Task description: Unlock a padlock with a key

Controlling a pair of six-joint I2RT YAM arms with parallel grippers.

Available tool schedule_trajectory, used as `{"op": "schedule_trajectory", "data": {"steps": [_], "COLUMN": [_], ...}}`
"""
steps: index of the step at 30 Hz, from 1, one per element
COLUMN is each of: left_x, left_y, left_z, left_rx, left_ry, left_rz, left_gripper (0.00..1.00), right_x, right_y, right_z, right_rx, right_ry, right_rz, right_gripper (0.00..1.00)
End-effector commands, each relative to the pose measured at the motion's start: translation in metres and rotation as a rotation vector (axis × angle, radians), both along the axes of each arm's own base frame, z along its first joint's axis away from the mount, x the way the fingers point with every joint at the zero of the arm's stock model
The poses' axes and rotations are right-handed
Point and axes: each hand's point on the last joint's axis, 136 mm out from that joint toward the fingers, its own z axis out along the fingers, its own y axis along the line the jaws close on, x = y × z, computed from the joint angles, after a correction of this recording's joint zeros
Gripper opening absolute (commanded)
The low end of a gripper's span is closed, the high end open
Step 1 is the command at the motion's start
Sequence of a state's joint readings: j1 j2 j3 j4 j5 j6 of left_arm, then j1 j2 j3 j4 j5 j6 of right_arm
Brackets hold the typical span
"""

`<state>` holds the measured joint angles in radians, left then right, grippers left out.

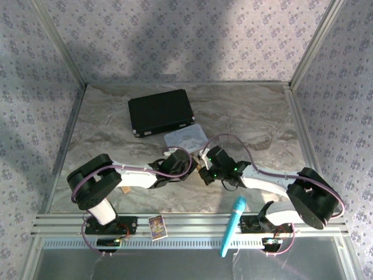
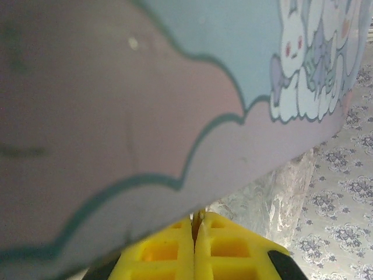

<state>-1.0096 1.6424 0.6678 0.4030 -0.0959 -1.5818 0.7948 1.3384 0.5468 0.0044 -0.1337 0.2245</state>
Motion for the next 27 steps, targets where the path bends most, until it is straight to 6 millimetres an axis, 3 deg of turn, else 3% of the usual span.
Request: {"op": "schedule_trajectory", "data": {"steps": [1,7,13,18,24,27], "left_x": [-0.023,-0.028,-0.028,-0.027,-0.028,-0.030], "left_y": [0.007,0.000,-0.003,0.003,-0.004,-0.009], "left_z": [-0.036,-0.056,-0.059,-0.058,-0.062,-0.064], "left_rx": [0.097,0.112,0.131,0.196,0.241,0.261], "left_ry": [0.130,0.174,0.172,0.150,0.150,0.141], "left_rz": [-0.049,-0.075,-0.084,-0.091,-0.137,-0.169], "left_gripper": [0.08,0.19,0.28,0.26,0.31,0.23], "right_x": [0.005,0.004,0.004,0.004,0.005,0.005], "right_y": [0.010,0.010,0.009,0.005,0.001,0.002], "right_z": [0.014,0.014,0.016,0.015,0.012,0.011], "right_rx": [0.170,0.225,0.299,0.335,0.349,0.344], "right_ry": [0.032,0.063,0.097,0.118,0.133,0.131], "right_rz": [-0.016,-0.027,-0.043,-0.060,-0.082,-0.087], "right_gripper": [0.05,0.03,0.03,0.03,0.03,0.03]}}
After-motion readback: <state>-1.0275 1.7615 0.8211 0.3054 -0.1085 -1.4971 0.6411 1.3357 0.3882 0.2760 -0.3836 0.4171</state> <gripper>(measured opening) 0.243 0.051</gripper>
